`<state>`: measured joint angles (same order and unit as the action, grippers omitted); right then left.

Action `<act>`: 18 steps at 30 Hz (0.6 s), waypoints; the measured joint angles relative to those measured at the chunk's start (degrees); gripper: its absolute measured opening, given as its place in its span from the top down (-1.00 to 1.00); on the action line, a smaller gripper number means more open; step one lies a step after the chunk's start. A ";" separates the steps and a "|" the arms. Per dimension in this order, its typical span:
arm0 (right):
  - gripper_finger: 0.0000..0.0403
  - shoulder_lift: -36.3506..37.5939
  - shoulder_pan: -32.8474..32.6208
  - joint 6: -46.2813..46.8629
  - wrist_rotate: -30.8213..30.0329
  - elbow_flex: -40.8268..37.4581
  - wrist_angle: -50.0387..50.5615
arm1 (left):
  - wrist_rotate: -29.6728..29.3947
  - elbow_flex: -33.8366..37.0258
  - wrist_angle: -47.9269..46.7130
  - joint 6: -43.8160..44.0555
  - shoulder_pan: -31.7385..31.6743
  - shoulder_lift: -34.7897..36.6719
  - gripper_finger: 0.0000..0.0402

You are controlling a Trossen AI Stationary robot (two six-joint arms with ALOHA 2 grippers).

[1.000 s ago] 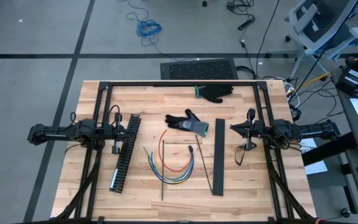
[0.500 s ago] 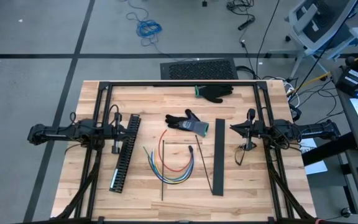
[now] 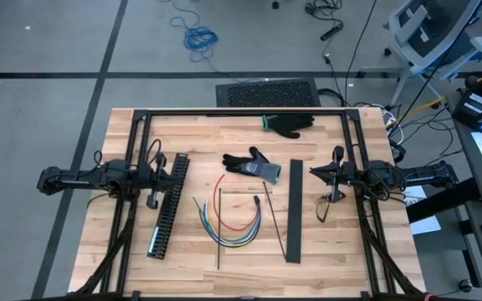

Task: Ziptie cables
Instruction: Prepare the black zip tie

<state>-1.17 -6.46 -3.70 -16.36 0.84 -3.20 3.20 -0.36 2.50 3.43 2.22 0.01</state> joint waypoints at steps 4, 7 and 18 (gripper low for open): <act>1.00 0.02 -0.01 0.01 0.00 -0.01 0.00 | -1.64 -0.01 0.30 3.83 0.01 0.00 1.00; 1.00 0.02 -0.02 0.00 0.02 0.00 0.02 | -2.12 0.00 0.49 5.25 0.00 0.00 1.00; 1.00 0.02 -0.01 0.01 0.00 -0.02 0.00 | -13.97 -0.01 25.56 19.36 -0.02 -0.98 1.00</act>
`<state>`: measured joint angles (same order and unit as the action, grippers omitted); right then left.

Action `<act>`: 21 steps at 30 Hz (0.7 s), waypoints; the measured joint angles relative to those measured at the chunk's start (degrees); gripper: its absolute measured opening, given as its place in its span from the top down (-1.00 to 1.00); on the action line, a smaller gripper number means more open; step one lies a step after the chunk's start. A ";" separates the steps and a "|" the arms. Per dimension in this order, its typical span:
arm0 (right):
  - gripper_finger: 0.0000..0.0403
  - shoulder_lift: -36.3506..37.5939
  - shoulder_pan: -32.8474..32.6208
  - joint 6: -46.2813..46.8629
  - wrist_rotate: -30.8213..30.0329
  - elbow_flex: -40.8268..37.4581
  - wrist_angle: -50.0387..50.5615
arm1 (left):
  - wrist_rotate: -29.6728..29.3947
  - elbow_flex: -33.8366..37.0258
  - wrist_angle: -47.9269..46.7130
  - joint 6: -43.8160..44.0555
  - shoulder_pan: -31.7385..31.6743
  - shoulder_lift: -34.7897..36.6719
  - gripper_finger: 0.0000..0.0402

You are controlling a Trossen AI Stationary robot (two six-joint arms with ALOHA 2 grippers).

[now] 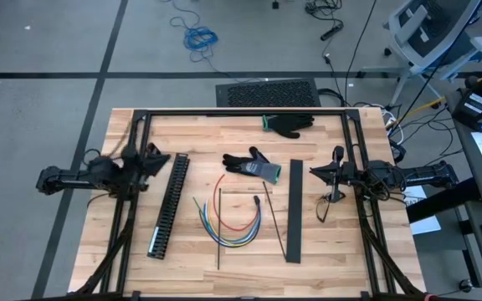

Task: Ziptie cables
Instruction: Prepare the black zip tie

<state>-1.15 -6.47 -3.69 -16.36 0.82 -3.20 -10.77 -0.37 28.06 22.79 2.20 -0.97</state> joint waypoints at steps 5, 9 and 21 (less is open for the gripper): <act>1.00 0.00 0.01 -0.01 0.02 0.00 0.02 | 7.70 -1.73 7.54 -8.01 0.07 -0.19 1.00; 1.00 0.00 0.00 -0.01 0.00 0.02 0.01 | 2.33 -11.35 1.52 -9.11 -0.02 -8.13 1.00; 1.00 -0.11 0.01 -0.01 0.05 0.00 0.00 | 4.94 -51.50 -48.00 -31.10 -0.04 -44.40 1.00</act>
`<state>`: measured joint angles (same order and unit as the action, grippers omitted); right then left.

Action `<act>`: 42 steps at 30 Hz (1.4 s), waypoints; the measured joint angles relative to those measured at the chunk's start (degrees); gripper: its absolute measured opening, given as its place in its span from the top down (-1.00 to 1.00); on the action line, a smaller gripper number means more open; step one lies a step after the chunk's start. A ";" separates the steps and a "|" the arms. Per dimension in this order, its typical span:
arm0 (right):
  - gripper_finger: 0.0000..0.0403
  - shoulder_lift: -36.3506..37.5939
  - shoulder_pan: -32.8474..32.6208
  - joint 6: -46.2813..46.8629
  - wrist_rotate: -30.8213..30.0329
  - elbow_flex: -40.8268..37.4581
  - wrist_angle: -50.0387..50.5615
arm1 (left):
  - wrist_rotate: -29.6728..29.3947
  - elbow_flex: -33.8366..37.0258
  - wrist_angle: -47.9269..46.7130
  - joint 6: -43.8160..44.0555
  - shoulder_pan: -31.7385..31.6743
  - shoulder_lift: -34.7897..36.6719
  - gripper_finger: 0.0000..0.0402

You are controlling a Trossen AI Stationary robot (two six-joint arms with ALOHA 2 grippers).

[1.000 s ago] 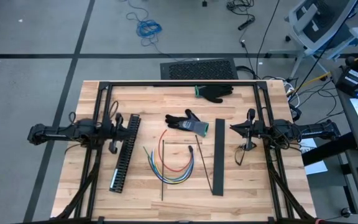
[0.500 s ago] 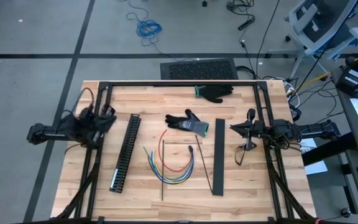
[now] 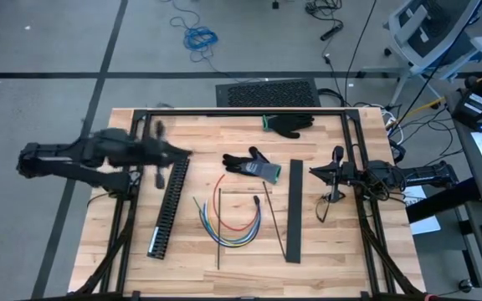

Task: Ziptie cables
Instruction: Prepare the black zip tie

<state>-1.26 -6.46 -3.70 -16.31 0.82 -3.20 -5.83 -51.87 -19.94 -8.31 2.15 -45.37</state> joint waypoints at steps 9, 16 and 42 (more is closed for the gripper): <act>1.00 -0.02 0.00 0.00 -0.03 0.00 0.00 | 12.02 2.72 4.02 27.83 3.92 -11.20 0.92; 1.00 -0.04 -0.01 0.00 -0.01 0.01 0.08 | 8.31 2.60 6.64 35.40 6.03 -19.98 0.52; 1.00 -0.15 0.00 0.02 -0.01 0.01 -0.02 | -0.89 2.53 5.27 49.91 5.86 -23.18 0.19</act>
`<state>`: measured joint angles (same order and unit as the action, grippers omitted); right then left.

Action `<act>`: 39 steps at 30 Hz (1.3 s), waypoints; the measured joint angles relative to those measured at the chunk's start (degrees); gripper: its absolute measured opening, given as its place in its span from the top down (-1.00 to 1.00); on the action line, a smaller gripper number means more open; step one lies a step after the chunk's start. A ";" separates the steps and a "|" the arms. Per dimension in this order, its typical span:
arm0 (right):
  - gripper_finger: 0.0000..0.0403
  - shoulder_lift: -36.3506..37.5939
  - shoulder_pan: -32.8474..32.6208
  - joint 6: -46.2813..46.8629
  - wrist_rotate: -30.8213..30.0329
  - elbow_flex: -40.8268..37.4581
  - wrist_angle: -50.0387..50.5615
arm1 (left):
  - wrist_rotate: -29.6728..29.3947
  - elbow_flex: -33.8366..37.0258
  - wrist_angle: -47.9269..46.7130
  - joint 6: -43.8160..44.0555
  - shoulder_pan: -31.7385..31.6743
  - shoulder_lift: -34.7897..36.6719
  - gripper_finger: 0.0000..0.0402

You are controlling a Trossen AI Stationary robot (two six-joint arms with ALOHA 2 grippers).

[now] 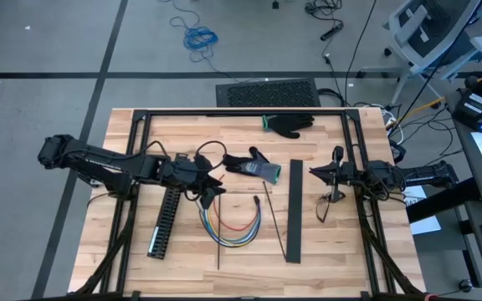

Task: Ziptie cables
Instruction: Prepare the black zip tie

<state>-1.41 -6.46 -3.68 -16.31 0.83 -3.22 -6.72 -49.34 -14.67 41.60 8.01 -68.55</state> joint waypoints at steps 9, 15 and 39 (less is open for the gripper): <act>1.00 0.00 0.00 12.10 0.11 0.01 -0.92 | 0.00 0.00 0.00 0.02 0.00 0.00 0.19; 1.00 0.00 -0.04 15.07 0.13 -0.01 -0.50 | 0.00 0.00 -0.03 0.02 -0.02 0.00 0.19; 0.76 -49.51 2.56 5.68 7.48 52.87 38.17 | -11.67 -6.76 -7.04 -18.87 0.41 10.87 0.19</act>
<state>-50.92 -3.90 2.00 -8.83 53.71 34.94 -18.39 -56.10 -21.72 22.74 8.42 -57.69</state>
